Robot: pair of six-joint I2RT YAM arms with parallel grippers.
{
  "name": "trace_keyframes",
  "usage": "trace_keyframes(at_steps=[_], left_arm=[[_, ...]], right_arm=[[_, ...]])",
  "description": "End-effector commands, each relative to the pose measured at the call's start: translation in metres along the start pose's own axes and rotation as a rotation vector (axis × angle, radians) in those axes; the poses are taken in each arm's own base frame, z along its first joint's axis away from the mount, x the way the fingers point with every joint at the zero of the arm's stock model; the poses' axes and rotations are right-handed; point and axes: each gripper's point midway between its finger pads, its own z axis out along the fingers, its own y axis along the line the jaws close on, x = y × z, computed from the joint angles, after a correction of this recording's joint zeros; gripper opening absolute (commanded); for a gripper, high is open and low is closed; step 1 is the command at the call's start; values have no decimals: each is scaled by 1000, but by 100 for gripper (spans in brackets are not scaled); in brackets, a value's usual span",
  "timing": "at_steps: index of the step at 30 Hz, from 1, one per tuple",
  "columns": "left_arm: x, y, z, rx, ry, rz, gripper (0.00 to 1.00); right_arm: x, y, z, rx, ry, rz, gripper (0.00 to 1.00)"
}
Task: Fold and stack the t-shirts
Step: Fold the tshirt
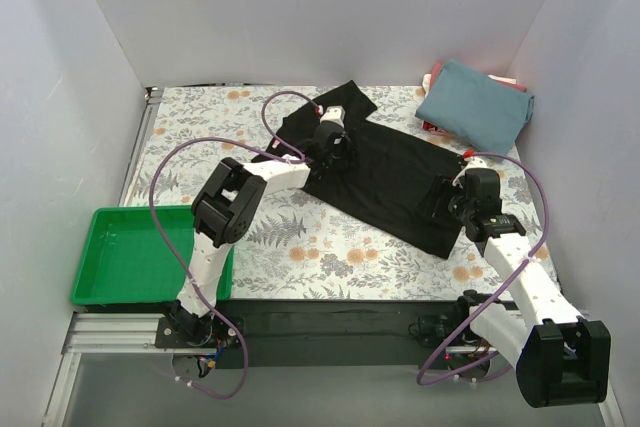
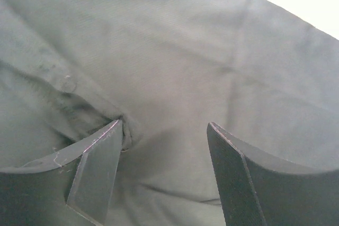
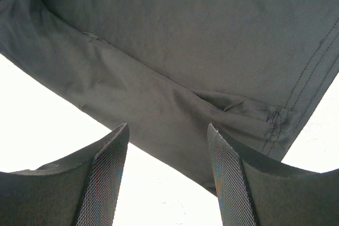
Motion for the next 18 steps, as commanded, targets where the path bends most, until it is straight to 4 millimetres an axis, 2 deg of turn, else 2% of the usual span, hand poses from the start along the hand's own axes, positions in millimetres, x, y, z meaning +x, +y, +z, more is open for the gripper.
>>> trace_keyframes(at_steps=[1, 7, 11, 15, 16, 18], left_arm=[[-22, -29, 1, 64, -56, 25, 63], [-31, -56, -3, 170, -85, 40, 63], [-35, -60, -7, 189, -100, 54, 63], [-42, -51, -14, 150, -129, 78, 63], [-43, -45, -16, 124, -136, 80, 63], [-53, -20, -18, 21, -171, 65, 63]], right_arm=[[3, 1, -1, -10, -3, -5, 67], [5, -2, -1, 2, -2, -3, 68], [7, -2, 1, 4, 8, 3, 67], [7, -2, 2, 3, 9, 5, 67], [8, -3, 3, 4, 13, 7, 67], [8, -2, 3, 2, 12, 7, 67]])
